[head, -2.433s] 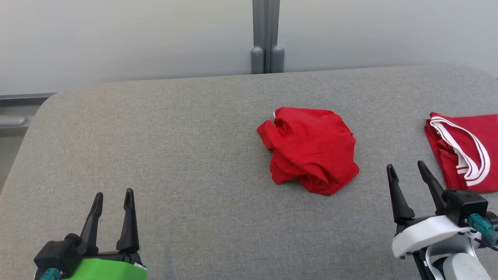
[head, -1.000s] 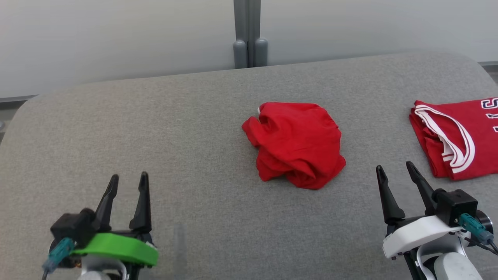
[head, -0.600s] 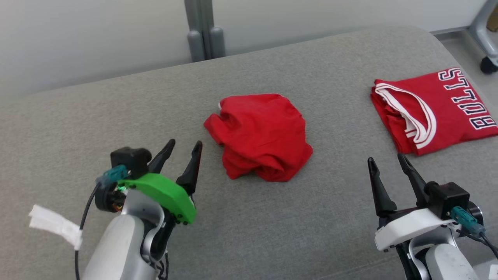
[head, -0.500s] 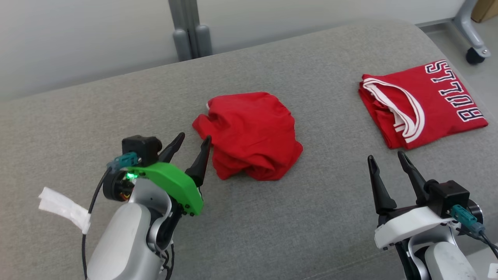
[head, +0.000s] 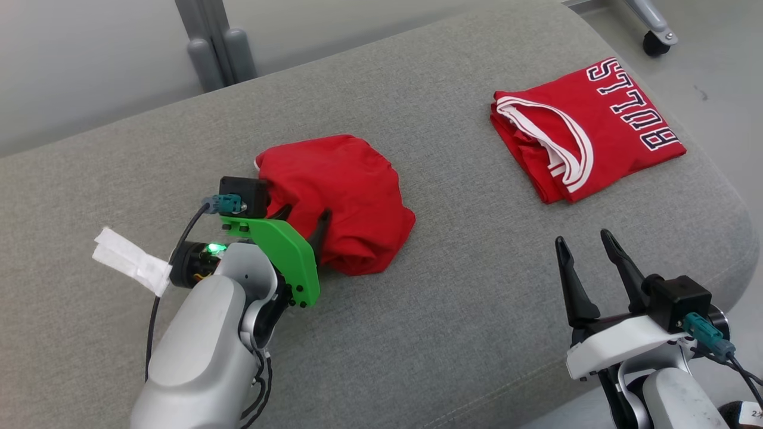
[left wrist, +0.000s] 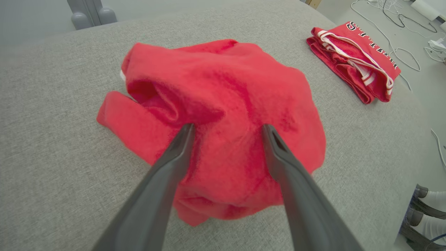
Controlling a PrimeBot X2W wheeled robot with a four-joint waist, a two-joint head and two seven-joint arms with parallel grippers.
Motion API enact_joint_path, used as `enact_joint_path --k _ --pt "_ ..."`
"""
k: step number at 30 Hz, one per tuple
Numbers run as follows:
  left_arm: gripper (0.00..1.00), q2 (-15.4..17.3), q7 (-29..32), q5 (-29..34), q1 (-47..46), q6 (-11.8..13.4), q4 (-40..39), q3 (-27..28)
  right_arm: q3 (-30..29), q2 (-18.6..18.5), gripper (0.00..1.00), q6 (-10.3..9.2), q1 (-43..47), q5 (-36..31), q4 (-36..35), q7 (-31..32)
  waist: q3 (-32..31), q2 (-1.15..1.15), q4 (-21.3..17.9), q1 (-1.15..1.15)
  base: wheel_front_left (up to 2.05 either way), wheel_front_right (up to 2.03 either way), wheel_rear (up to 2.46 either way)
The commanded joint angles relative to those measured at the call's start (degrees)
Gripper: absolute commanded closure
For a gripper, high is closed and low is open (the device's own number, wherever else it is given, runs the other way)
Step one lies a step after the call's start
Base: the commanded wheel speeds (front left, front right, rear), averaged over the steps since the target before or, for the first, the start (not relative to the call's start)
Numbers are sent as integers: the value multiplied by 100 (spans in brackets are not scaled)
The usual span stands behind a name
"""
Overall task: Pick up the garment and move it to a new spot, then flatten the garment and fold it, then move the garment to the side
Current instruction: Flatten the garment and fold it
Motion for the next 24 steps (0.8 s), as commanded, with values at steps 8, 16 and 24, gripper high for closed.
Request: enact_joint_path --k 8,16,24 --pt "100 -72 -388 -109 -510 -134 178 -171 8 3 0 -9 -134 45 56 -82 73 0 -47 0 0 0 0" --pt "100 -121 -1642 -797 -1178 -275 -390 -350 -13 36 0 -9 -149 8 67 -94 84 0 -6 0 0 0 0" --pt "100 180 -2190 -2201 -1012 -260 -1071 -1129 -79 43 0 -9 -84 -21 48 -105 80 0 185 0 0 0 0"
